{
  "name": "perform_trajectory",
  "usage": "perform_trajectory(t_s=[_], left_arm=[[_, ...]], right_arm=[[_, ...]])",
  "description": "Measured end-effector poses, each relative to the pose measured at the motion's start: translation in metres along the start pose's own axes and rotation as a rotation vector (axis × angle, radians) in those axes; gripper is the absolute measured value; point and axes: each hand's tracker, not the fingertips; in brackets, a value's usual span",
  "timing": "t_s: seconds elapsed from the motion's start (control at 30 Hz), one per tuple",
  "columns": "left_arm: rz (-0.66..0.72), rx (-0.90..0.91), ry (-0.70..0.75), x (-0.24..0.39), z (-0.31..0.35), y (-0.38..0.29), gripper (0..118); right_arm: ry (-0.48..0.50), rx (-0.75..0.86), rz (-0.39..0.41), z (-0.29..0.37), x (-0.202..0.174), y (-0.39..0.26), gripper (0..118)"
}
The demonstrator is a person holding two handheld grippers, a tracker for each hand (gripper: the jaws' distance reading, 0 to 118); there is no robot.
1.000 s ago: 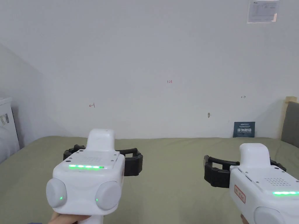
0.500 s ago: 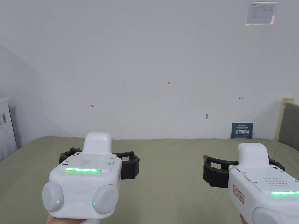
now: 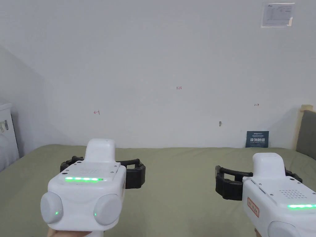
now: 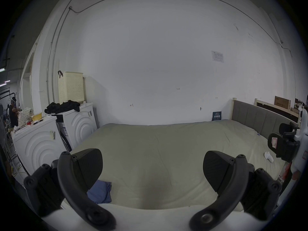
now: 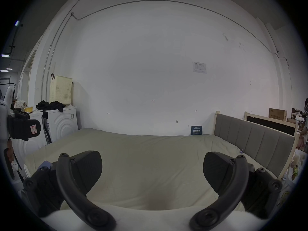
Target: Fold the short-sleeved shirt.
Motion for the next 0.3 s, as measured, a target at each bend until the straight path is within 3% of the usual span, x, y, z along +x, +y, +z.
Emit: perform_trajectory(t_s=[0.3], left_arm=[[-0.034, 0.025, 0.017, 0.0034, 0.0009, -0.0019, 118]], right_arm=[[-0.003, -0.002, 0.003, 0.0010, 0.0008, -0.0010, 118]])
